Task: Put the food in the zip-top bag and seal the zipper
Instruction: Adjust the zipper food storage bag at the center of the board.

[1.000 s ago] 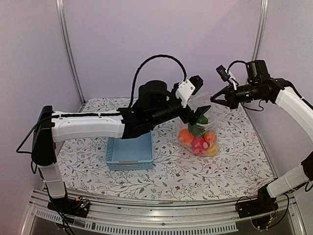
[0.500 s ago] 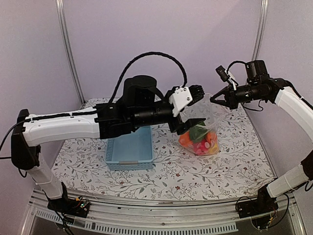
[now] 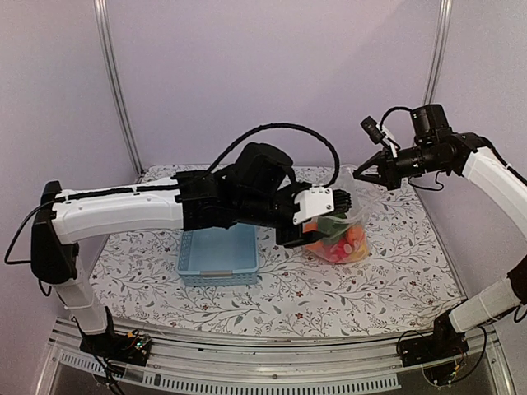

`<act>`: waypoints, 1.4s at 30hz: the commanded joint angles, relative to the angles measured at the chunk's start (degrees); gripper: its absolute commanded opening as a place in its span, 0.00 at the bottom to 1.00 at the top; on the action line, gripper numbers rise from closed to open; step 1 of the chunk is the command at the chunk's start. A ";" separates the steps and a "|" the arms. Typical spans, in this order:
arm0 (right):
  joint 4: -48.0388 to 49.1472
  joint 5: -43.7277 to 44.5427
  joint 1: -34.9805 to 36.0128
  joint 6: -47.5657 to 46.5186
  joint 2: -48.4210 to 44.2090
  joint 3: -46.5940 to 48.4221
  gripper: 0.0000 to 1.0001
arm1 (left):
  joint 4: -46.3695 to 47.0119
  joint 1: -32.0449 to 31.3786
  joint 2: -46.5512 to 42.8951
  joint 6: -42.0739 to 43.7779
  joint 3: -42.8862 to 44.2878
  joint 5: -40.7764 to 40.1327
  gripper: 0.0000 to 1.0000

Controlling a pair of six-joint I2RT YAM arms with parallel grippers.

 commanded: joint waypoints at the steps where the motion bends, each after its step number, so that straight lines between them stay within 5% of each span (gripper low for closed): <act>1: -1.64 -0.57 0.83 -1.33 -2.48 -2.18 0.00 | -2.34 -0.58 4.37 3.36 4.21 -3.55 0.64; 9: -2.18 -0.20 0.96 -2.01 -3.86 -3.53 0.00 | -6.06 -1.02 12.19 8.44 11.24 -9.90 0.47; 20: -4.84 -0.35 0.91 -3.21 -3.40 -0.88 0.00 | -8.52 -2.02 15.18 10.32 17.54 -13.86 0.00; 27: -9.39 2.73 0.88 -4.77 -1.11 7.75 0.00 | -2.87 -1.72 11.67 11.18 16.97 -19.30 0.00; 36: -8.00 2.42 0.91 -3.86 -0.37 4.96 0.00 | 0.98 -1.66 11.20 8.79 16.52 -21.98 0.00; 42: -9.60 2.36 0.94 -4.18 -1.54 7.61 0.30 | 5.50 -1.38 10.03 8.26 13.46 -21.19 0.00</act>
